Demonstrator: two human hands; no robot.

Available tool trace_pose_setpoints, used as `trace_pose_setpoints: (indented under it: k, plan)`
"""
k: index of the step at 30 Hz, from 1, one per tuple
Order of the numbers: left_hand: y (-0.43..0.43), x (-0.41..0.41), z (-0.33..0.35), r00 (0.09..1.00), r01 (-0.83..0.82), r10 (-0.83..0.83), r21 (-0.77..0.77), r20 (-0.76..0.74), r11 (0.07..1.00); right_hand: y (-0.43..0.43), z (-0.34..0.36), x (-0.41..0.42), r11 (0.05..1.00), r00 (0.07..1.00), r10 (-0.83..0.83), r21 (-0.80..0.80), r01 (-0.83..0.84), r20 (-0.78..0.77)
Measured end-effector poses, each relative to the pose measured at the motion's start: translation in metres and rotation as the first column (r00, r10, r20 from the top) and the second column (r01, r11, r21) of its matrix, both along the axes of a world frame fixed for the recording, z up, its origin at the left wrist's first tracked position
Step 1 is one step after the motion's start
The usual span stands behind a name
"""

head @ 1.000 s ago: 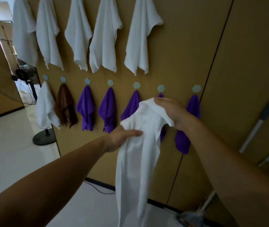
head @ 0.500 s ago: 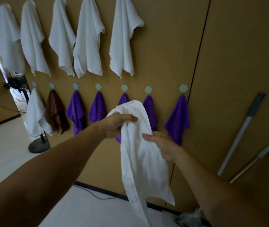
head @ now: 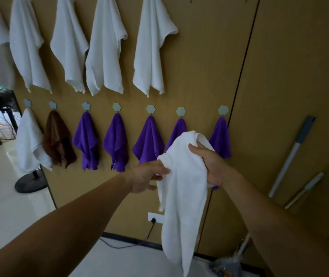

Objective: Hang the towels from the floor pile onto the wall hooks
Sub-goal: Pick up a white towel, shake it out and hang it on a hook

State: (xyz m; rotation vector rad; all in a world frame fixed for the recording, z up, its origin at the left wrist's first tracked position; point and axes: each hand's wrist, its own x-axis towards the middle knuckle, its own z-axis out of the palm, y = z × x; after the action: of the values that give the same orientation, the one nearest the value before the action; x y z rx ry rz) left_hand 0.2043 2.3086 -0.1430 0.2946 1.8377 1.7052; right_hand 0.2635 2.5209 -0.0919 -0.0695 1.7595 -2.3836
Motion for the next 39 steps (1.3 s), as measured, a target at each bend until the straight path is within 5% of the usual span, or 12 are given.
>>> trace_pose_setpoints:
  k: [5, 7, 10, 14, 20, 23, 26, 30, 32, 34, 37, 39]
  plan:
    - [0.004, -0.010, -0.010, 0.999, 0.003, 0.004, 0.179, -0.041, 0.984, 0.012, 0.005, 0.005, 1.000, 1.000, -0.013, 0.022, 0.014, -0.017]
    - [-0.001, -0.017, -0.006, 0.992, -0.047, 0.068, 0.189, -0.108, 0.981, 0.025, 0.006, 0.010, 0.974, 0.996, -0.081, 0.216, 0.074, 0.023]
    - [-0.016, -0.032, 0.009, 0.985, -0.084, 0.108, 0.175, -0.131, 0.981, 0.050, -0.004, 0.015, 0.773, 0.946, -0.322, 0.589, 0.237, 0.042]
    - [-0.039, -0.046, 0.021, 0.959, -0.270, 0.277, 0.098, -0.068, 0.958, 0.064, -0.004, 0.024, 0.864, 0.882, -0.459, 0.285, 0.416, 0.105]
    - [-0.042, -0.048, 0.022, 0.934, -0.344, 0.337, -0.045, -0.119, 0.938, 0.067, 0.001, 0.023, 0.851, 0.855, -0.513, -0.084, 0.519, 0.084]
    - [-0.043, -0.050, 0.027, 0.940, -0.341, 0.341, 0.036, -0.003, 0.939, 0.070, 0.003, 0.028, 0.882, 0.893, -0.439, -0.140, 0.449, 0.101]
    - [-0.053, -0.047, 0.036, 0.995, -0.066, 0.055, 0.135, 0.082, 0.989, 0.075, 0.005, 0.028, 0.904, 0.912, -0.401, -0.124, 0.410, 0.091]
    - [-0.059, -0.053, 0.040, 0.998, 0.044, -0.062, 0.476, 0.022, 0.879, 0.082, 0.005, 0.025, 0.824, 0.860, -0.509, -0.277, 0.494, 0.021]
    - [-0.056, -0.054, 0.031, 0.999, -0.037, 0.045, 0.344, -0.014, 0.938, 0.075, -0.012, 0.024, 0.865, 0.865, -0.497, -0.048, 0.500, 0.066]
    - [-0.054, -0.053, 0.017, 0.964, -0.190, 0.187, 0.002, -0.187, 0.982, 0.073, -0.030, 0.022, 0.841, 0.840, -0.533, 0.173, 0.512, 0.105]
    - [-0.054, -0.059, 0.003, 0.860, -0.352, 0.161, -0.333, -0.485, 0.874, 0.075, -0.033, 0.018, 0.791, 0.794, -0.603, 0.193, 0.581, 0.078]
    - [-0.052, -0.061, 0.007, 0.817, -0.427, 0.199, -0.335, -0.542, 0.840, 0.080, -0.032, 0.016, 0.788, 0.785, -0.613, 0.143, 0.599, 0.090]
